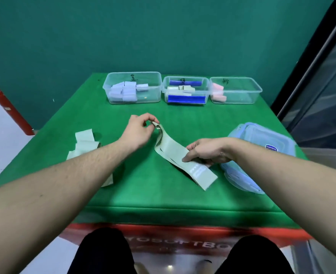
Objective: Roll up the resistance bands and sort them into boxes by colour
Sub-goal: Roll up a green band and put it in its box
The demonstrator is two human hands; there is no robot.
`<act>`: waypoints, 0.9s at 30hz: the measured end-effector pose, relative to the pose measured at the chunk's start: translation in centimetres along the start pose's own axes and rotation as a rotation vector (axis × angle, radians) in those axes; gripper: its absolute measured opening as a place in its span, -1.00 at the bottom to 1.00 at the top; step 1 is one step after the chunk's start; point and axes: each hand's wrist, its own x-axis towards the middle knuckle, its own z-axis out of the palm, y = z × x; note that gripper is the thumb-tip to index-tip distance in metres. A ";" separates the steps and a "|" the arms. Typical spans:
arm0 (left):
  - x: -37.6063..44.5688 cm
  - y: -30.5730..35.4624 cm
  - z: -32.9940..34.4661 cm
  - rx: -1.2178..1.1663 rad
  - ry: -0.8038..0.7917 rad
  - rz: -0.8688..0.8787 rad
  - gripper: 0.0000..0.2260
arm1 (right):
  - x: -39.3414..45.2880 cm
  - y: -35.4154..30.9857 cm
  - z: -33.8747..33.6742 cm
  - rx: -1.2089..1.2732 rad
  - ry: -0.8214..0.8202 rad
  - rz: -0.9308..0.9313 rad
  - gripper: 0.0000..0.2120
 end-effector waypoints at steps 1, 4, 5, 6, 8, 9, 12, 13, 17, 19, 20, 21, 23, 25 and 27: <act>0.3 0.1 0.5 -0.041 -0.013 -0.041 -0.82 | -0.1 0.2 0.0 0.021 0.015 -0.002 -0.97; 1.8 1.0 1.8 -0.274 -0.041 -0.194 -0.73 | 0.4 0.8 0.2 0.037 0.107 -0.014 -0.87; 2.5 1.4 2.4 -0.318 -0.037 -0.236 -0.73 | 0.8 0.9 0.2 0.067 0.143 -0.008 -0.88; 3.2 1.7 2.6 -0.344 -0.031 -0.274 -0.74 | 1.1 0.9 0.3 0.097 0.173 -0.006 -0.90; 4.3 1.9 3.4 -0.376 -0.048 -0.298 -0.79 | 1.6 0.9 0.5 0.095 0.218 -0.013 -0.89; 4.8 1.8 3.7 -0.370 -0.061 -0.273 -0.81 | 1.7 0.7 0.6 0.056 0.235 -0.021 -0.87; 6.1 1.0 4.6 -0.261 -0.054 -0.127 -0.76 | 1.9 -0.1 0.5 -0.105 0.240 -0.010 -0.81; 6.5 0.7 4.7 -0.232 -0.043 -0.106 -0.70 | 1.9 -0.4 0.4 -0.161 0.227 0.009 -0.77; 7.4 0.2 4.5 -0.086 0.031 -0.077 -0.66 | 2.4 -1.0 0.7 -0.310 0.228 0.063 -0.60; 6.9 -0.4 4.4 -0.023 0.079 -0.083 -0.73 | 2.4 -0.9 1.1 -0.228 0.220 0.061 -0.60; 6.3 -0.8 4.2 -0.004 0.101 -0.093 -0.75 | 2.2 -0.8 1.3 -0.157 0.212 0.057 -0.60; 5.6 -1.1 4.1 0.009 0.117 -0.099 -0.75 | 2.1 -0.8 1.5 -0.085 0.201 0.057 -0.61; 4.2 -1.5 3.9 0.020 0.138 -0.107 -0.75 | 1.6 -0.6 1.9 0.004 0.178 0.066 -0.61; 2.4 -1.7 3.8 0.029 0.128 -0.094 -0.77 | 1.0 -0.5 2.2 0.019 0.187 0.062 -0.65; 0.3 -1.8 3.9 0.041 0.088 -0.047 -0.79 | 0.2 -0.4 2.4 -0.040 0.228 0.044 -0.72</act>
